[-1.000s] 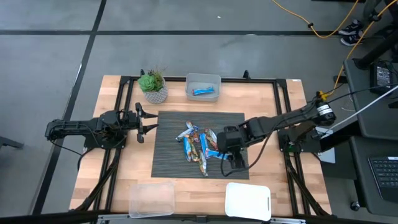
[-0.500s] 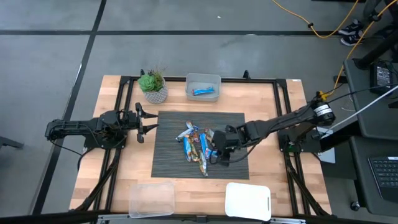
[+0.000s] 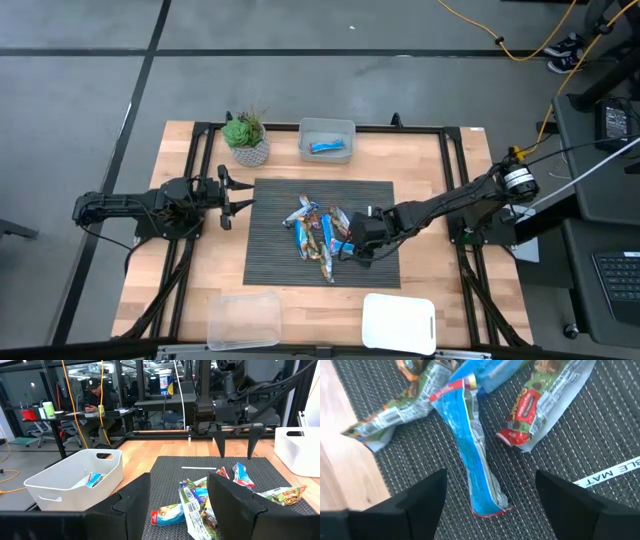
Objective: Pick and place Granola Bars by type
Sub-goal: Put the red granola bar into the gray bin
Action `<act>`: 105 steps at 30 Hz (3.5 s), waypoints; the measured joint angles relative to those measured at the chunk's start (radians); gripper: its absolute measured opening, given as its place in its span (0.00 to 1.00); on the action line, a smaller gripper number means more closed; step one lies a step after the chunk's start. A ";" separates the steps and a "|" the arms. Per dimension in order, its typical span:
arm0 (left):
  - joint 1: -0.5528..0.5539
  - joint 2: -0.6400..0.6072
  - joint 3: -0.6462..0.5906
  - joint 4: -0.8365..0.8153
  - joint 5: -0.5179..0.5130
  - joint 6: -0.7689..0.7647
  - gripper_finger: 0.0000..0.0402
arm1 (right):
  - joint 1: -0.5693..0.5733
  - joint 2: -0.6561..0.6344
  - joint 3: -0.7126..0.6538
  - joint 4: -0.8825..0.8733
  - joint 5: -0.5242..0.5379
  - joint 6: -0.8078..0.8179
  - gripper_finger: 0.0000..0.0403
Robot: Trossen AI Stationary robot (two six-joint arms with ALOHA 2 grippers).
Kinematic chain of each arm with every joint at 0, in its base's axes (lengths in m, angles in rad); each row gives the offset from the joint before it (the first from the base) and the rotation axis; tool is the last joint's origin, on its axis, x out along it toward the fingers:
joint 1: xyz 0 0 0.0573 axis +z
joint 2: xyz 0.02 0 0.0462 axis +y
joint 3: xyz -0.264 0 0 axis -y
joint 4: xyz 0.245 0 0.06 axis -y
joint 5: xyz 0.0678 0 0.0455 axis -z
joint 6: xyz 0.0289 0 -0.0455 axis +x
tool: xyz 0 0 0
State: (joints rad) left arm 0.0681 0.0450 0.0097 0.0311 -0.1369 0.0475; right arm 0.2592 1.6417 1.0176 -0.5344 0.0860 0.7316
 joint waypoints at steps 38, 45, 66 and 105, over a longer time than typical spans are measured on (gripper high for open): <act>0.000 0.000 0.000 0.000 0.000 0.000 0.48 | 0.000 0.148 0.046 0.023 -0.160 -0.112 0.12; 0.000 0.000 0.000 0.000 0.000 0.000 0.47 | 0.000 0.145 0.176 -0.185 -0.158 -0.151 0.17; 0.000 0.000 0.000 0.000 0.000 0.000 0.47 | -0.039 -0.060 0.633 -0.484 0.311 -0.161 0.10; 0.000 0.000 0.000 0.000 0.000 0.000 0.47 | -0.805 -0.037 0.633 -0.186 -0.125 -0.795 0.10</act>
State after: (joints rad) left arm 0.0681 0.0451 0.0097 0.0307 -0.1368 0.0475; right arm -0.5463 1.6050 1.6508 -0.7200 -0.0388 -0.0634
